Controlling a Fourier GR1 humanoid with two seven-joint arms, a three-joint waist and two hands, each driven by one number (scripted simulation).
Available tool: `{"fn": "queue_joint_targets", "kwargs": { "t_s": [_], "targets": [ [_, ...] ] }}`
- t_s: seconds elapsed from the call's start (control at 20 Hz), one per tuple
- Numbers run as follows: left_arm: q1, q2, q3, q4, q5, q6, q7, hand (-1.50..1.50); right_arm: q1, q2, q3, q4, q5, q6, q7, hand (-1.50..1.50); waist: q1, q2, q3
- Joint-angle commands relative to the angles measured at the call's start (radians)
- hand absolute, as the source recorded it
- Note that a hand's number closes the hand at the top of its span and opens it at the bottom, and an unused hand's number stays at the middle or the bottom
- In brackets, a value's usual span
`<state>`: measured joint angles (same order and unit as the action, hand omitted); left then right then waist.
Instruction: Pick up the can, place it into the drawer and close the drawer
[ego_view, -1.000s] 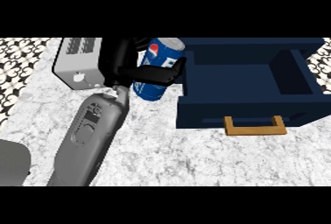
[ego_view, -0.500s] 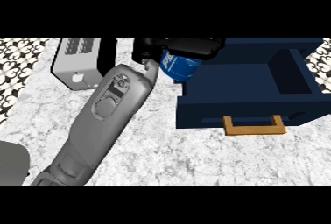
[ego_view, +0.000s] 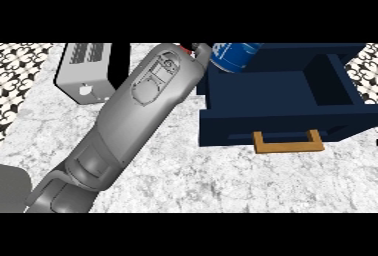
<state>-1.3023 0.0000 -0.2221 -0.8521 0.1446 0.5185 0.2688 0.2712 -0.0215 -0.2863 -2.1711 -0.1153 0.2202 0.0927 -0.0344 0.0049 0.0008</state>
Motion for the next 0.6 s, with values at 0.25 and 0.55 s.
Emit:
{"fn": "queue_joint_targets", "kwargs": {
  "t_s": [0.25, 0.55],
  "targets": [
    [-0.114, 0.000, -0.064, 0.218, 0.120, 0.019, -0.108, 1.50, -0.027, 0.020, 0.051, 0.045, 0.058, -0.025, -0.031, -1.50, -0.010, 0.004, 0.001],
    [-0.179, 0.000, -0.122, 0.327, 0.206, 0.024, -0.141, 1.50, -0.080, -0.017, 0.016, 0.034, 0.032, -0.018, 0.029, -1.50, -0.031, 0.010, 0.001]
  ]
}}
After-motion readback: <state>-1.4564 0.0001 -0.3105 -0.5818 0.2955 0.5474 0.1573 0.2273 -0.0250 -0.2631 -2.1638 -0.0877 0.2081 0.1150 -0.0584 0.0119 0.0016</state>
